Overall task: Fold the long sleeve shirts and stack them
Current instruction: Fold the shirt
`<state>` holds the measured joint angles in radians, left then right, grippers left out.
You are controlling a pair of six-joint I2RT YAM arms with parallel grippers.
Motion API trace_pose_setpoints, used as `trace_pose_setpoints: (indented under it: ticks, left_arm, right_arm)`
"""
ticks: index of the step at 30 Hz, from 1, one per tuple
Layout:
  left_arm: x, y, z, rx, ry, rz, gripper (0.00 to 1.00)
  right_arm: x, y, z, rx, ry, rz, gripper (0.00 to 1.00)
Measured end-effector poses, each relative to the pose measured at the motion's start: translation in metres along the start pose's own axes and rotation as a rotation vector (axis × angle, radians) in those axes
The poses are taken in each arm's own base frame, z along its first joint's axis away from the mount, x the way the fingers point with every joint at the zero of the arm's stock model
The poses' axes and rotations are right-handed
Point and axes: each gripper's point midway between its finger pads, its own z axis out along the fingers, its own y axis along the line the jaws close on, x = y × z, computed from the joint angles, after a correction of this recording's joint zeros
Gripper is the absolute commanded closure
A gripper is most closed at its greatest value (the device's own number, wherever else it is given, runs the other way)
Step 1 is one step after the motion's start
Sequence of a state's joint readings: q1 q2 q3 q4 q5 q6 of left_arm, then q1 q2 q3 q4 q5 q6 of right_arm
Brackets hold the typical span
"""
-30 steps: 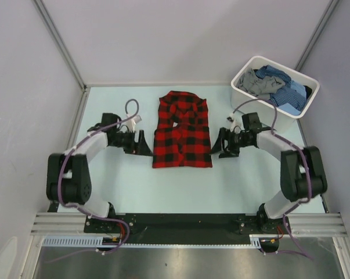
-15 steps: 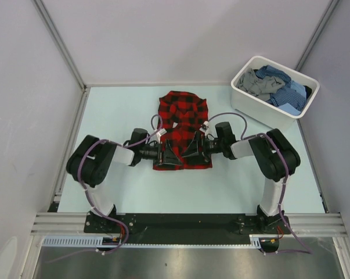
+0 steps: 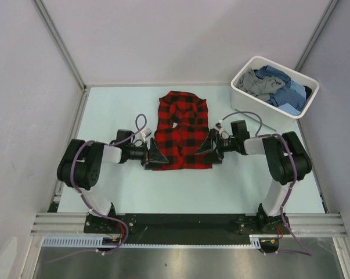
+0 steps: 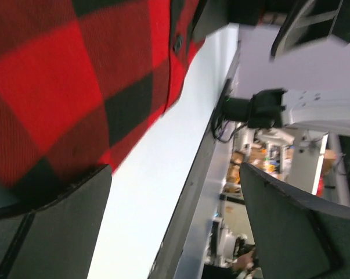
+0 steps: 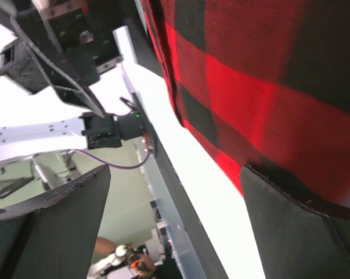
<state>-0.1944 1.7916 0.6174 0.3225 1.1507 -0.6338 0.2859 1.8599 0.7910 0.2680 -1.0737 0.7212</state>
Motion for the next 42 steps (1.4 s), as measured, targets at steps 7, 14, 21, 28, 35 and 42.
trace_pose_setpoints:
  ticks: [7,14,21,28,35,42]
  left_arm:
    - [-0.019,-0.047,-0.012,-0.014,-0.006,0.256,0.04]
    - [-0.113,-0.030,0.021,-0.053,-0.087,0.305,0.10]
    - [-0.157,0.024,0.000,-0.069,-0.162,0.105,0.14]
    - [-0.157,0.016,-0.051,-0.205,-0.200,0.304,0.16]
    - [-0.073,-0.080,-0.040,-0.410,-0.096,1.268,0.23]
    - [0.043,-0.019,0.018,-0.402,0.229,1.745,0.26]
  right_arm:
    - [-0.048,0.043,-0.023,0.009,-0.064,-0.144,0.00]
    - [-0.123,0.022,0.020,-0.010,-0.097,-0.199,0.01]
    - [-0.139,-0.014,0.010,0.005,-0.081,-0.191,0.07]
    - [-0.136,-0.017,-0.021,0.071,-0.090,-0.193,0.32]
    - [-0.120,0.041,0.004,0.079,-0.070,-0.378,0.63]
    - [-0.117,0.057,0.075,0.027,0.029,-0.537,0.70]
